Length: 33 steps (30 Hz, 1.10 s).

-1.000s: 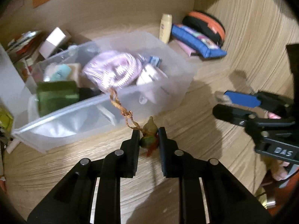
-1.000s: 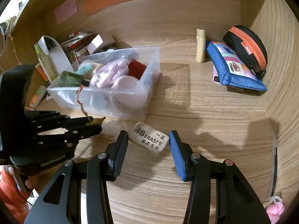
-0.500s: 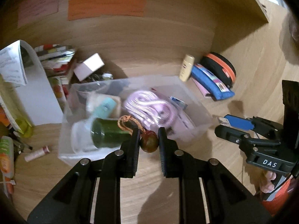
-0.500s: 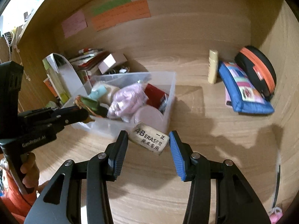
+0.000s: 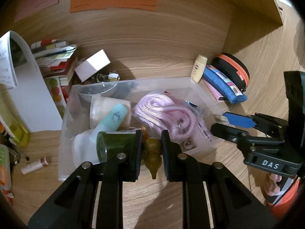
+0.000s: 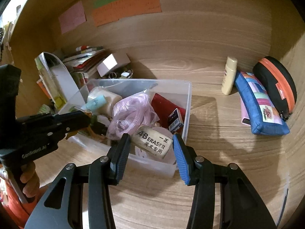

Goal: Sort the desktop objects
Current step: 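Carry the charm and eraser into the clear box and open both tools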

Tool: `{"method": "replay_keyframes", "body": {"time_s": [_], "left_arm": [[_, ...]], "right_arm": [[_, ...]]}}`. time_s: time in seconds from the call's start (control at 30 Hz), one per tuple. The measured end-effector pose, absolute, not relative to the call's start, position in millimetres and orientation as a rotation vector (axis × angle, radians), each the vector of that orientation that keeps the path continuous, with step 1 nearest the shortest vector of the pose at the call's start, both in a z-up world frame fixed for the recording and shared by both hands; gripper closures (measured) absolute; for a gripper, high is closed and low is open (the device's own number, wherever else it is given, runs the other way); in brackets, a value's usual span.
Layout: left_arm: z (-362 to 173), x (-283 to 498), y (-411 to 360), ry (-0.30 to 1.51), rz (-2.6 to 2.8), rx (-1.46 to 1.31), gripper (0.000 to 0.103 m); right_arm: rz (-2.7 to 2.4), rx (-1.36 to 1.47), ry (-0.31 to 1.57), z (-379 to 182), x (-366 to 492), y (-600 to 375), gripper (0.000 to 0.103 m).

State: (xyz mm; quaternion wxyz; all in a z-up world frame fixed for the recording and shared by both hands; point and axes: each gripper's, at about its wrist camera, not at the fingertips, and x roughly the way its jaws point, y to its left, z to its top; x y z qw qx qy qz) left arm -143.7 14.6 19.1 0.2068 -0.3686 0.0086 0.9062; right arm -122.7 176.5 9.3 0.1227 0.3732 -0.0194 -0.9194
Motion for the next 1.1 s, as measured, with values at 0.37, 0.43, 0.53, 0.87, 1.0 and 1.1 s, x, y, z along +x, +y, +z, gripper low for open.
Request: {"method": "replay_keyframes", "body": {"time_s": [0.37, 0.43, 0.53, 0.87, 1.0, 1.1], "left_arm": [[15.0, -132.8, 29.1, 0.185, 2.535, -0.975, 0.068], [17.5, -130.4, 27.8, 0.186, 2.554, -0.959, 0.061], [20.4, -128.1, 25.2, 0.179, 2.574, -0.948, 0.057], [31.0, -115.4, 9.5, 0.129, 2.665, -0.92, 0.033], [36.1, -107.5, 2.3, 0.102, 2.702, -0.908, 0.02], [38.7, -98.8, -1.0, 0.104, 2.738, -0.903, 0.015]], "right_arm": [[-2.69, 1.112, 0.009, 3.7, -128.7, 165.5, 0.059], [-2.688, 1.107, 0.001, 4.5, -126.3, 166.0, 0.051], [-2.691, 1.094, 0.005, 6.4, -121.5, 165.1, 0.048], [-2.693, 1.059, 0.034, 16.3, -101.7, 167.1, 0.042], [-2.712, 1.013, 0.064, 22.1, -87.7, 165.4, 0.034], [-2.715, 0.983, 0.072, 26.9, -78.4, 164.3, 0.033]]}}
